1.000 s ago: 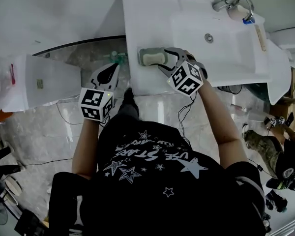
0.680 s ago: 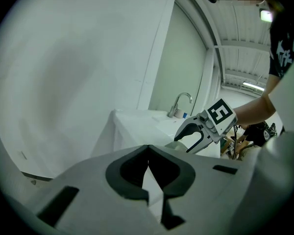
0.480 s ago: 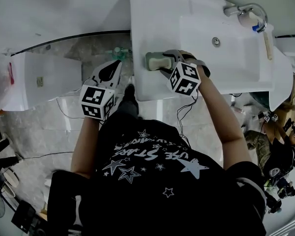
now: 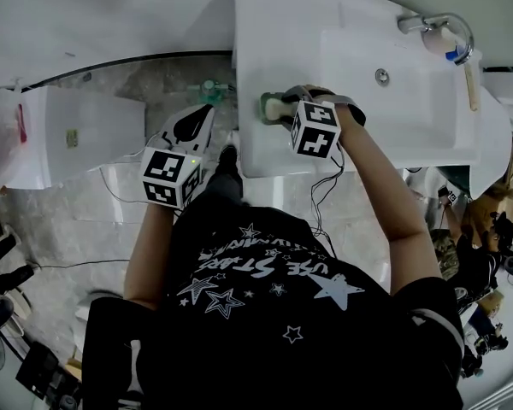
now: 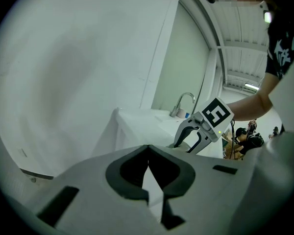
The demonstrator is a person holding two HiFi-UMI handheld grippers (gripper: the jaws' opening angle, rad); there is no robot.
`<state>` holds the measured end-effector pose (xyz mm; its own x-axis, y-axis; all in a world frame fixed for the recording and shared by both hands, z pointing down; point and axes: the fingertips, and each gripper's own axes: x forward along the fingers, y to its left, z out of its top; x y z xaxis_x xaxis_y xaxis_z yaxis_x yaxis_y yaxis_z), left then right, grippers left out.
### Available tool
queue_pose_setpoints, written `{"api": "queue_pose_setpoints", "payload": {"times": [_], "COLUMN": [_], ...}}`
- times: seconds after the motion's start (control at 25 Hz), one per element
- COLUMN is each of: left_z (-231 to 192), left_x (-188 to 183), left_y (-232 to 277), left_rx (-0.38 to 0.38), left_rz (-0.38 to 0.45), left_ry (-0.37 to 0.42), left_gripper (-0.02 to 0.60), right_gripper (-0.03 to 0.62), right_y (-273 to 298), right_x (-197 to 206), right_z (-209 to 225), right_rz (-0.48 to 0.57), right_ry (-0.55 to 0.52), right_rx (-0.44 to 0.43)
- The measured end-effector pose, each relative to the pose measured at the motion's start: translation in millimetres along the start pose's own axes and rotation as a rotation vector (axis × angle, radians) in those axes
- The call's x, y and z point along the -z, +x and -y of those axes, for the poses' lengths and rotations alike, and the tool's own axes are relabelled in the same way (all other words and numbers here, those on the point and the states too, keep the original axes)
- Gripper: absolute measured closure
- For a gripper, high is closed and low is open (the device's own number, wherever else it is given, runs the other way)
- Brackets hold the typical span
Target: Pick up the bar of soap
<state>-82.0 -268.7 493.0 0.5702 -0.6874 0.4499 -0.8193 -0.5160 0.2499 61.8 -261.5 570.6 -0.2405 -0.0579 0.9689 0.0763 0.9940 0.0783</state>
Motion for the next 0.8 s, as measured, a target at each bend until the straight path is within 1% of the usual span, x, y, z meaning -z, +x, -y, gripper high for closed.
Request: {"api": "queue_pose_setpoints", "payload": {"times": [0.2, 0.32, 0.48, 0.64, 0.8], "left_z": [-6.3, -6.7, -5.8, -2.6, 3.3], "left_x": [2.7, 5.2, 10.0, 7.1, 3.7], "left_y": [-4.0, -3.8, 0.3, 2.3, 2.8], "left_rx": [-0.007, -0.002, 0.008, 0.016, 0.022], "left_rz": [0.001, -0.001, -0.014, -0.009, -0.002], "left_ry": [-0.006, -0.008, -0.007, -0.010, -0.002], "left_gripper": [0.571, 0.571, 0.571, 0.571, 0.571], "right_gripper": [0.399, 0.399, 0.402, 0.404, 0.407], "right_y": [9.1, 12.4, 12.6, 9.9, 8.2], "right_x": [-2.3, -1.9, -2.5, -3.4, 0.7], "right_z": [4.7, 6.9, 8.0, 9.9, 7.6], "right_rz": [-0.029, -0.036, -0.020, 0.007, -0.006], "right_ry": [0.014, 0.013, 0.019, 0.034, 0.023], "right_rx": [0.020, 0.046, 0.044, 0.072, 0.086]}}
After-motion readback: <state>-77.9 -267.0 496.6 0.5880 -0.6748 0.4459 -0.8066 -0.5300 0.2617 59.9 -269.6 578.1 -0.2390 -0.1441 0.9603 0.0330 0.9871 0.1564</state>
